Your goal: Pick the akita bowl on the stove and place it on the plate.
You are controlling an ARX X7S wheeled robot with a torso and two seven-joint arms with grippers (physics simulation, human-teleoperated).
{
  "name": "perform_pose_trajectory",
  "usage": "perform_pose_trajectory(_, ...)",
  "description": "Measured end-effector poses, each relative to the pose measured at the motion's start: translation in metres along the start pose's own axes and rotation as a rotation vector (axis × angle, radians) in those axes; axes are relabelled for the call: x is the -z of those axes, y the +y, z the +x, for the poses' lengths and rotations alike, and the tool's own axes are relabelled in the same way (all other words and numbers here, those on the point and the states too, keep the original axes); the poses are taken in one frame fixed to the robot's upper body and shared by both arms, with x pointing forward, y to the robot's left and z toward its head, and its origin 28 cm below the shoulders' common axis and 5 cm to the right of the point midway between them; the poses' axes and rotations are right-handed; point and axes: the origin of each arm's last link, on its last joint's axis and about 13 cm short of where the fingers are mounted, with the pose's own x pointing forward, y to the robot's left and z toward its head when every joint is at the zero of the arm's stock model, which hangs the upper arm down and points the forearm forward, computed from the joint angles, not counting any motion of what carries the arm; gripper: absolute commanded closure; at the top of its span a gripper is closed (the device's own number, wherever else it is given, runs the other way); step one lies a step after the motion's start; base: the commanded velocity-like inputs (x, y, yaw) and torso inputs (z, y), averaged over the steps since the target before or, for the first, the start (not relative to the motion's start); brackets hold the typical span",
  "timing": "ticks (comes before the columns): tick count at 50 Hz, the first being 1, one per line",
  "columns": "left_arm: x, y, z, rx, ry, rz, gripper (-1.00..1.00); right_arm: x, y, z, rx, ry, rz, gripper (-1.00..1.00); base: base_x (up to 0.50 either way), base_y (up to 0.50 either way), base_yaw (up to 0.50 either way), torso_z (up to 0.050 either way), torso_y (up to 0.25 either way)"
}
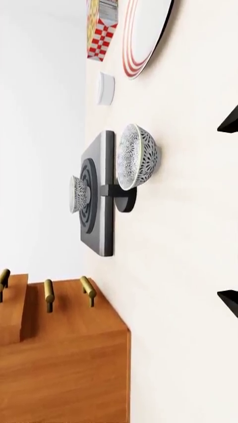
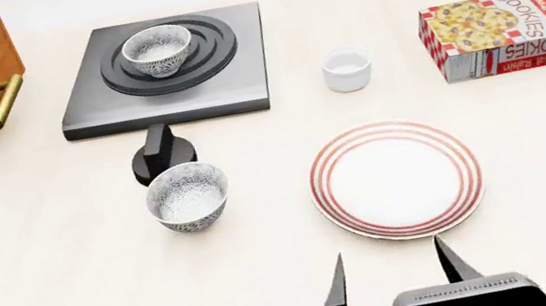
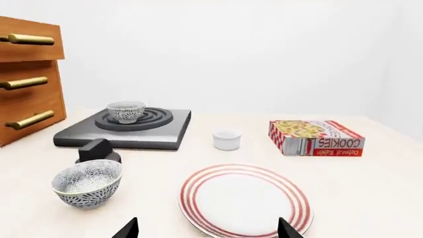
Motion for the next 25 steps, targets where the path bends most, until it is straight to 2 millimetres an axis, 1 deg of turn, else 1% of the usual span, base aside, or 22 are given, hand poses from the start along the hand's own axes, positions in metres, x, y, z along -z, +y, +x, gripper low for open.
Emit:
perform_pose_trajectory(6, 0.001, 0.000, 0.000, -0.003, 0.001, -0.001, -1.00, -0.039, 0.002, 0.020, 0.024, -0.050, -0.008, -1.00, 0.00, 0.00, 0.00, 0.000, 0.000)
perform_pose_trajectory(13, 0.000, 0.000, 0.000, -0.006, 0.002, -0.002, -1.00, -0.085, 0.000, 0.040, 0.064, -0.088, -0.012, -1.00, 0.00, 0.00, 0.00, 0.000, 0.000)
perform_pose_trajectory(19, 0.001, 0.000, 0.000, -0.008, 0.003, -0.002, -1.00, -0.125, -0.010, 0.056, 0.094, -0.097, -0.027, -1.00, 0.00, 0.00, 0.00, 0.000, 0.000)
perform_pose_trajectory(25, 0.001, 0.000, 0.000, -0.009, 0.004, -0.001, -1.00, -0.158, -0.021, 0.062, 0.106, -0.096, -0.053, -1.00, 0.00, 0.00, 0.00, 0.000, 0.000)
